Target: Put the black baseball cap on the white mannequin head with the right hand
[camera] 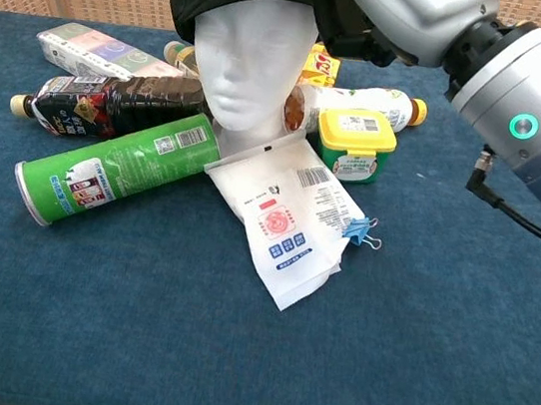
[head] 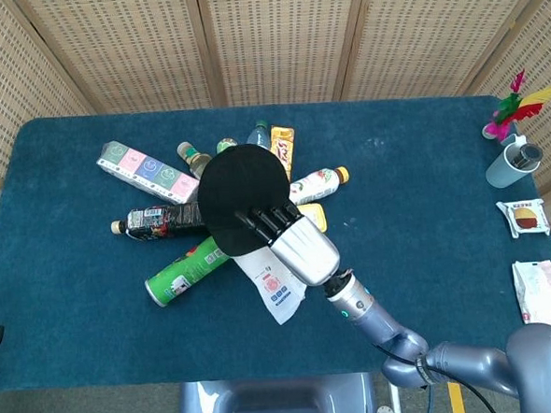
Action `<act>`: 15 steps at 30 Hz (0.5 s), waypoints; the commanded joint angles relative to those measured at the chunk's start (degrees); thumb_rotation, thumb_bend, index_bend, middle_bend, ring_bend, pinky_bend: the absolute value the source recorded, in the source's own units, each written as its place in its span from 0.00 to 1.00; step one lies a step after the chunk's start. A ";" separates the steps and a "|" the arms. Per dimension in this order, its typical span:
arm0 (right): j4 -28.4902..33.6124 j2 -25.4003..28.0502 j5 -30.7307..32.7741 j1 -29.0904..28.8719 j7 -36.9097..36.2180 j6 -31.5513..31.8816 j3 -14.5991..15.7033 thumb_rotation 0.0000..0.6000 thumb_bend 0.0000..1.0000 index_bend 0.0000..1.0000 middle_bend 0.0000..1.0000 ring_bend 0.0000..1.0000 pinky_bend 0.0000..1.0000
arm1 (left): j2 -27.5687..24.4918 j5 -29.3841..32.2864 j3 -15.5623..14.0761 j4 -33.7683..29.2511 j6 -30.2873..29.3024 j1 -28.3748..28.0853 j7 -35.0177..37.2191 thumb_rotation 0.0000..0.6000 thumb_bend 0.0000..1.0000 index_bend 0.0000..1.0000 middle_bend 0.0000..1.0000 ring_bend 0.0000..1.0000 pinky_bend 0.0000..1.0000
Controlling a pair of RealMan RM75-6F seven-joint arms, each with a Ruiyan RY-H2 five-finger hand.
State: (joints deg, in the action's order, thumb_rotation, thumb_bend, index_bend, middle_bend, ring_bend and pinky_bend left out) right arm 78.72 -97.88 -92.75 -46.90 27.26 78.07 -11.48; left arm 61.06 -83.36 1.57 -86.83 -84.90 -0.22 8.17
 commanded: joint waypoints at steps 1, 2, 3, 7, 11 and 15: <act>0.92 1.15 0.64 1.05 -0.14 -0.60 0.67 1.00 0.85 0.04 0.24 0.31 0.40 | -0.01 -0.05 0.02 -0.20 0.01 -0.08 -0.20 1.00 0.34 0.66 0.52 0.39 0.32; 1.05 1.52 0.72 1.38 -0.23 -0.80 0.96 1.00 0.84 0.04 0.24 0.31 0.40 | -0.01 -0.08 0.02 -0.30 0.04 -0.12 -0.31 1.00 0.34 0.66 0.52 0.39 0.32; 1.15 1.74 0.78 1.63 -0.39 -0.88 1.14 1.00 0.84 0.03 0.24 0.31 0.40 | -0.03 -0.09 0.02 -0.38 0.07 -0.16 -0.38 1.00 0.34 0.66 0.52 0.39 0.32; 1.61 2.27 0.56 2.46 -1.07 -0.65 1.52 1.00 0.84 0.03 0.24 0.31 0.39 | -0.16 -0.21 0.04 -0.75 0.16 -0.33 -0.73 1.00 0.34 0.66 0.52 0.39 0.32; 2.20 2.36 -0.44 2.59 -1.43 -0.34 1.60 1.00 0.85 0.03 0.24 0.31 0.39 | -0.25 -0.24 0.09 -1.04 0.14 -0.42 -0.98 1.00 0.34 0.66 0.52 0.39 0.32; 2.69 2.24 -0.96 2.08 -1.16 -0.73 0.90 1.00 0.84 0.02 0.24 0.31 0.39 | -0.26 -0.15 0.07 -1.11 0.07 -0.36 -1.03 1.00 0.34 0.66 0.52 0.39 0.32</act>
State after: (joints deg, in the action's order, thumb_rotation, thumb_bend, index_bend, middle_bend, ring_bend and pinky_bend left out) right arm 81.32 -95.61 -93.67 -44.72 26.03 77.44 -10.46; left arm 60.79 -83.51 1.64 -87.94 -84.84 -0.58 7.14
